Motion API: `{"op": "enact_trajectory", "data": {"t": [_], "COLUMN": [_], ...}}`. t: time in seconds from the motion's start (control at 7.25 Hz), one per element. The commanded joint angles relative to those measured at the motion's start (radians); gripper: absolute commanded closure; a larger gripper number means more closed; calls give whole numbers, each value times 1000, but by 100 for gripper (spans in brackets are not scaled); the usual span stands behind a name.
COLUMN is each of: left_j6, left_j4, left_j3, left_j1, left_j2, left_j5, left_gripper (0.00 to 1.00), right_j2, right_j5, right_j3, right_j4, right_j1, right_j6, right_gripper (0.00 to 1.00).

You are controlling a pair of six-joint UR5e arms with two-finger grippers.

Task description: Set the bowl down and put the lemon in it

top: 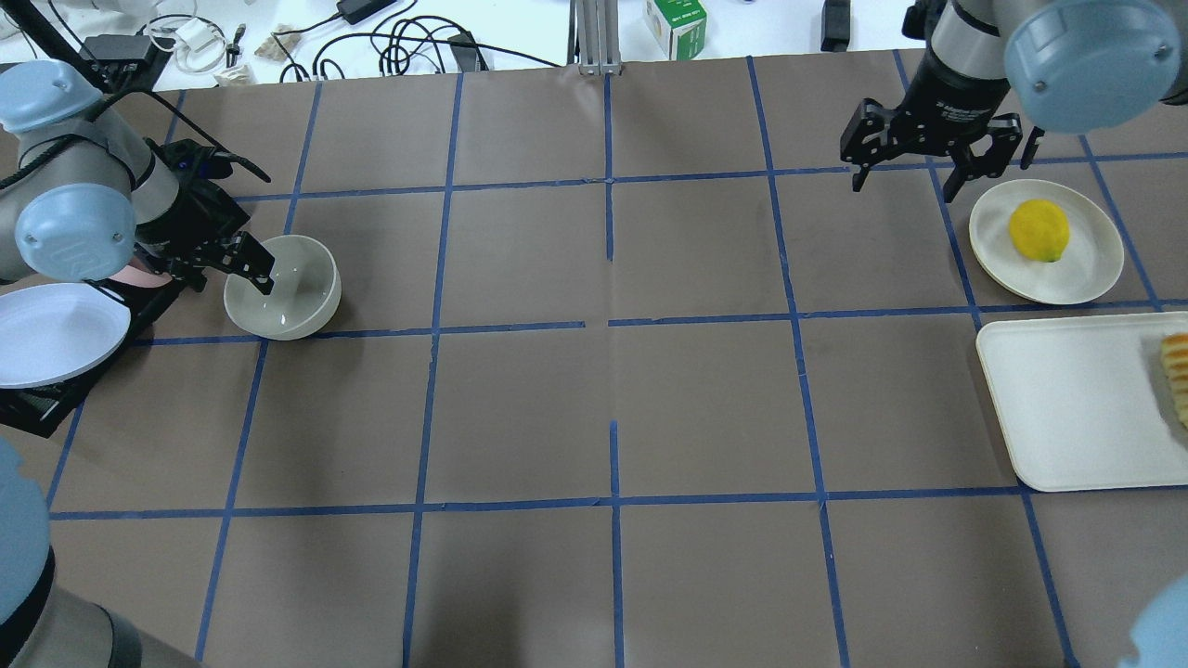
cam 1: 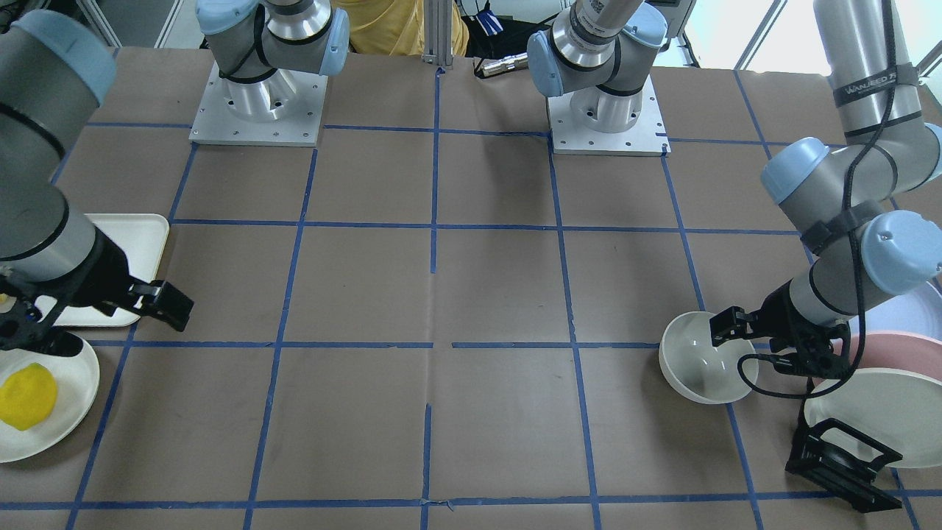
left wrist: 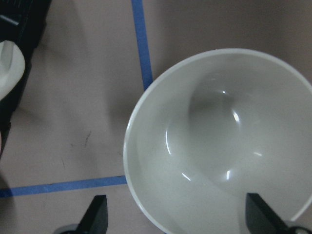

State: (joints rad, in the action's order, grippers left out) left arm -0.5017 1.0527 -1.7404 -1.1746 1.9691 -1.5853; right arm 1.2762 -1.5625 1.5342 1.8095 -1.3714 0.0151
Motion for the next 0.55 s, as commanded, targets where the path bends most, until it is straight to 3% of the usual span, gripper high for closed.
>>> {"op": "enact_trajectory", "data": {"t": [0.0,0.14,0.28,0.41], "left_j6": [3,11,11,12], "left_j4": [-27,-27,-27,-25], "left_j3": [-1,-1,-1,10], "left_j1": [4,9,10,10], "left_j2": [39,45,54,57], "left_j5": [4,5,5,5], "left_gripper": [18,42,58,92], "right_j2": [-126,-183,-224,-271], "right_j5": [5,5,7,7], "right_j3": [3,1,0,-12], "right_j4": [187,267,311,345], "right_j1": [99,147,203,236], "right_j6": [275,386,508,529], "right_gripper": [0,0,0,0]}}
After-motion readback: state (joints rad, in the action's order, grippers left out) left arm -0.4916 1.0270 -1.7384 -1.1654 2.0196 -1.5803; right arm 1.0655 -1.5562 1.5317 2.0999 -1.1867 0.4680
